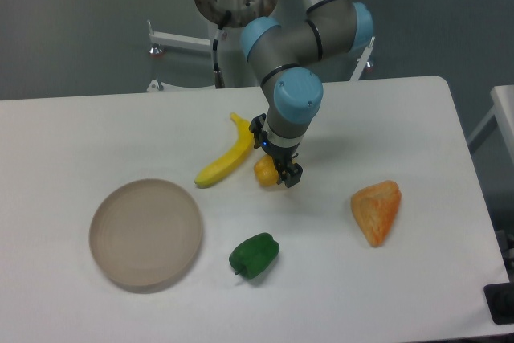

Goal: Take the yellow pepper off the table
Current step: 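Close the gripper around the yellow pepper, then lift the held yellow pepper up off the table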

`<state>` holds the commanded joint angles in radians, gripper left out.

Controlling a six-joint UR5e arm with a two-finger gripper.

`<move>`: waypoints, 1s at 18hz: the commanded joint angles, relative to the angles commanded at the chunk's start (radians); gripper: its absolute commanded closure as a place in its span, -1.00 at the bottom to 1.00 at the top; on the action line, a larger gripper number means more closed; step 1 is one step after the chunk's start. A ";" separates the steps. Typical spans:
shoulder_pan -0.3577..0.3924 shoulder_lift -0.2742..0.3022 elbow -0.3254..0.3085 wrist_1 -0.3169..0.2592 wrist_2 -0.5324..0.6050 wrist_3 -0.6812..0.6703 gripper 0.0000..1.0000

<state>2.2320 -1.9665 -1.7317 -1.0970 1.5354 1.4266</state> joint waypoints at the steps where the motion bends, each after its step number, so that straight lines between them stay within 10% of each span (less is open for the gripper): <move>1: -0.002 0.000 -0.003 0.006 0.002 0.000 -0.10; 5: 0.001 0.006 0.009 0.005 0.002 0.012 0.99; 10: 0.055 0.066 0.024 -0.081 0.005 -0.006 1.00; 18: 0.095 0.051 0.247 -0.268 0.005 -0.009 0.98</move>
<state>2.3270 -1.9159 -1.4851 -1.3650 1.5401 1.4174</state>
